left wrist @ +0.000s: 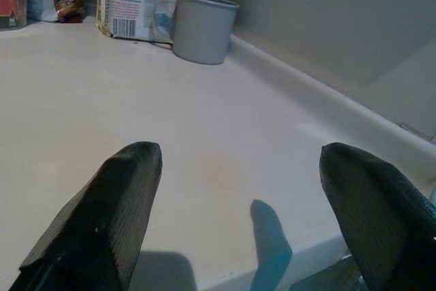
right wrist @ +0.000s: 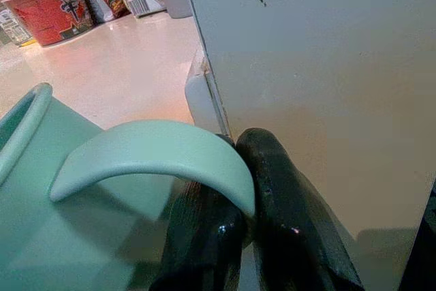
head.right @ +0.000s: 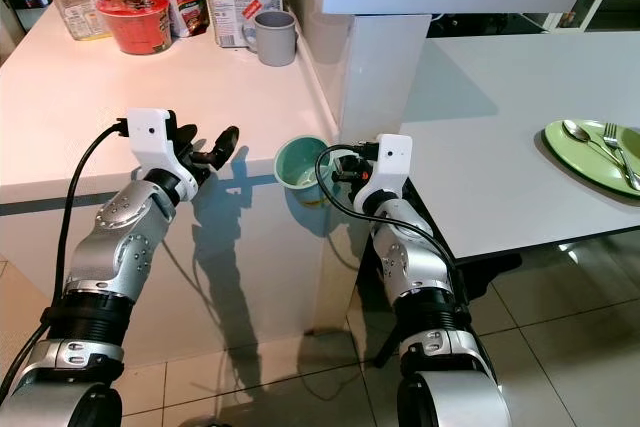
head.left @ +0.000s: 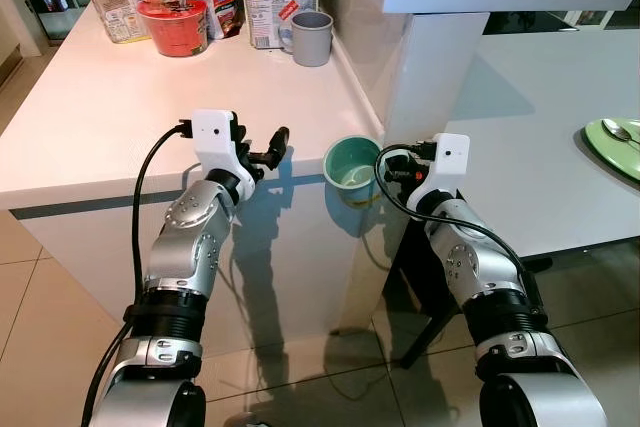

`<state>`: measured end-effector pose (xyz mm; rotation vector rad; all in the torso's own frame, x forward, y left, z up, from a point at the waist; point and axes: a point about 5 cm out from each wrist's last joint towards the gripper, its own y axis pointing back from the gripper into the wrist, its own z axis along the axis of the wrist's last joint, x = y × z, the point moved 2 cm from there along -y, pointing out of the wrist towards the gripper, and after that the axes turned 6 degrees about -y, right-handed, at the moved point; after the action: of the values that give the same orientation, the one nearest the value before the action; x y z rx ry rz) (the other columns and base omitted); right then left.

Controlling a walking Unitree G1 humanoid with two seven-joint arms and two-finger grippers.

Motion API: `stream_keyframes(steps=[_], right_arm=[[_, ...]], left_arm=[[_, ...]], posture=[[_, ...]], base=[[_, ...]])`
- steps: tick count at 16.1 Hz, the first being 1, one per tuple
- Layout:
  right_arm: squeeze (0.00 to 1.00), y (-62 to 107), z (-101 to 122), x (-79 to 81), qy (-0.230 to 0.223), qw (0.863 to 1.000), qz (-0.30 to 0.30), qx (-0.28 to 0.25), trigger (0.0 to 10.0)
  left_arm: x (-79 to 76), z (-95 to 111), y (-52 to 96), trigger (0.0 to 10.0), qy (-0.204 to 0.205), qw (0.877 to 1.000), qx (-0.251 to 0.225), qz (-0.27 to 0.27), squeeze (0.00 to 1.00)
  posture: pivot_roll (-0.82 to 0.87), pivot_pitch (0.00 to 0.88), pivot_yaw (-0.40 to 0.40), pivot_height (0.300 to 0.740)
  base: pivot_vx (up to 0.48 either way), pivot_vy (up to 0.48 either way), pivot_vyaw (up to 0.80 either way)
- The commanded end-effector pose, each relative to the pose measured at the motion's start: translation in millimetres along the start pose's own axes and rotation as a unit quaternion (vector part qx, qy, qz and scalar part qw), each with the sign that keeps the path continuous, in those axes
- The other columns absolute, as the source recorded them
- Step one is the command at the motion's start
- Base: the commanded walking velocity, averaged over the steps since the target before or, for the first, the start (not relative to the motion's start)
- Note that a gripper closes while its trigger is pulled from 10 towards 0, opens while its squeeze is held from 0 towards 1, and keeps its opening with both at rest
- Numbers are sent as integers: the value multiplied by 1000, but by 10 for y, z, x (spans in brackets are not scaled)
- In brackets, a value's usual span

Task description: Setting the table

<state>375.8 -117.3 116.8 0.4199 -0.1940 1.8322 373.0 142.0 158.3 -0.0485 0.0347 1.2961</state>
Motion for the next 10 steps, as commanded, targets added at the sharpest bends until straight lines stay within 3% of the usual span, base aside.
stream_keyframes(steps=[1, 10], right_arm=[[0, 4, 77, -4, 10, 1000, 5, -9, 10000], [0, 33, 66, -32, 18, 1000, 4, -11, 10000]], left_arm=[[-36, 46, -31, 10000, -6, 1000, -6, -4, 0], [22, 34, -9, 10000, 12, 1000, -9, 8, 0]], posture=[[7, 0, -39, 740], [10, 0, -36, 740]], base=[[0, 0, 0], [0, 0, 0]])
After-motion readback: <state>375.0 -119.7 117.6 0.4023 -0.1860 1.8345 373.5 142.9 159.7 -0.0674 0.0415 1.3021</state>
